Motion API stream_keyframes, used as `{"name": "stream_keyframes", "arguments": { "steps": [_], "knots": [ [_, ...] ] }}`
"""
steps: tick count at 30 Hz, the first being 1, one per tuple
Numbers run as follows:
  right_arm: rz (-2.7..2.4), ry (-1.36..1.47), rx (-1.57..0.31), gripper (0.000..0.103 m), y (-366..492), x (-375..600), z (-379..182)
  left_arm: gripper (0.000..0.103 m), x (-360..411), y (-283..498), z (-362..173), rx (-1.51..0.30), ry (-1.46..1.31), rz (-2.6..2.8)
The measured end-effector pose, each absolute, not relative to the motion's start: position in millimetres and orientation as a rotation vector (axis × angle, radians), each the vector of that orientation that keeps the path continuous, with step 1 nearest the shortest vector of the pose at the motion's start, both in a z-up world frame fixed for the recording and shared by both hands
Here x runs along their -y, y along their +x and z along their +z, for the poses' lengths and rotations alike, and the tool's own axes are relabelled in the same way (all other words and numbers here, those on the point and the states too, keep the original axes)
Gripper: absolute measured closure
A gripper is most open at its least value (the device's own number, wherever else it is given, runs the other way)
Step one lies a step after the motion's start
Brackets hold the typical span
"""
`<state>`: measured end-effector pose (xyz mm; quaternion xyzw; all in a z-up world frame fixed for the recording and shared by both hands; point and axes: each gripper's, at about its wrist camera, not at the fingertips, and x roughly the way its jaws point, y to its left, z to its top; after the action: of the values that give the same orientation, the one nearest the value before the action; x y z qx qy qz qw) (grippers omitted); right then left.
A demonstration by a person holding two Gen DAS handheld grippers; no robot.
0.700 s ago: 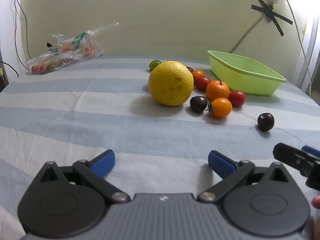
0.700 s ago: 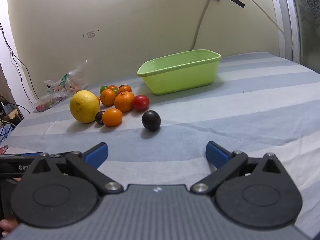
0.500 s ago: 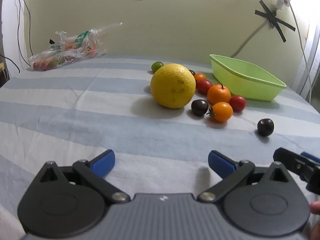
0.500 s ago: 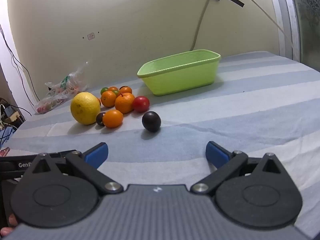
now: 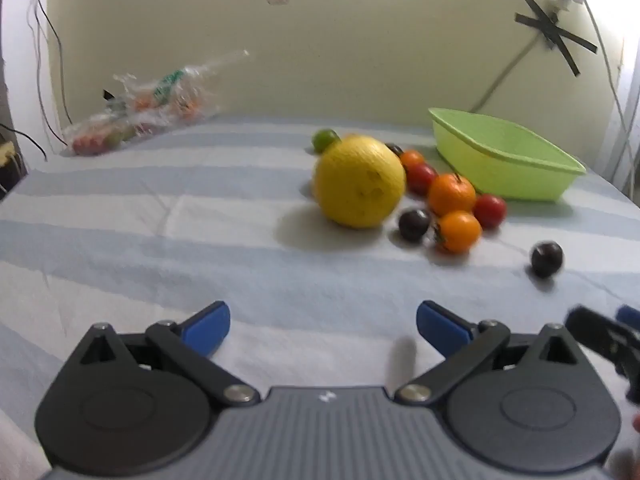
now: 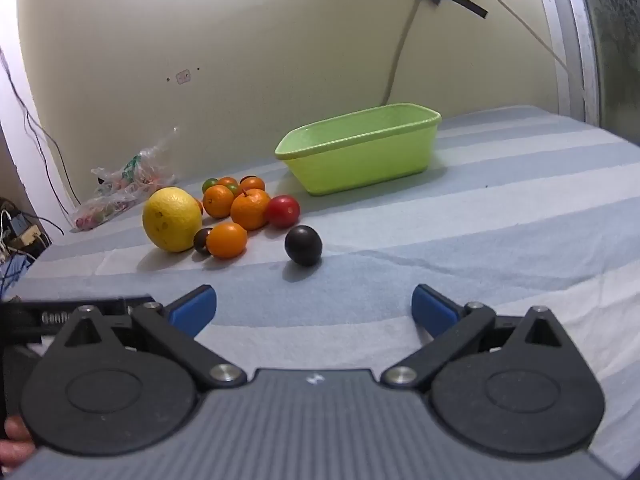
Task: Organize fruits
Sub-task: 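Move the left tool toward the large yellow grapefruit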
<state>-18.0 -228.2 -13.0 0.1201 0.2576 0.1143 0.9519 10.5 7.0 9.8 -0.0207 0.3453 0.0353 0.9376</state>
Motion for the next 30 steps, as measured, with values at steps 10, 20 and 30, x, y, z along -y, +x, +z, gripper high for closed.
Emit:
{"name": "stream_keyframes", "arguments": {
  "steps": [10, 20, 30],
  "knots": [
    [0.256, 0.080, -0.484, 0.000, 2.0, 197.8, -2.5, 0.000, -22.9, 38.0, 9.5, -0.681, -0.014, 0.148],
    [0.262, 0.139, -0.542, 0.006, 28.2, 209.5, -9.8, 0.000, -33.4, 57.6, 6.4, -0.669, 0.000, 0.194],
    [0.263, 0.192, -0.546, 0.006, 28.6, 215.8, -10.2, 0.000, -35.7, 68.8, 0.4, -0.696, -0.007, 0.186]
  ]
}}
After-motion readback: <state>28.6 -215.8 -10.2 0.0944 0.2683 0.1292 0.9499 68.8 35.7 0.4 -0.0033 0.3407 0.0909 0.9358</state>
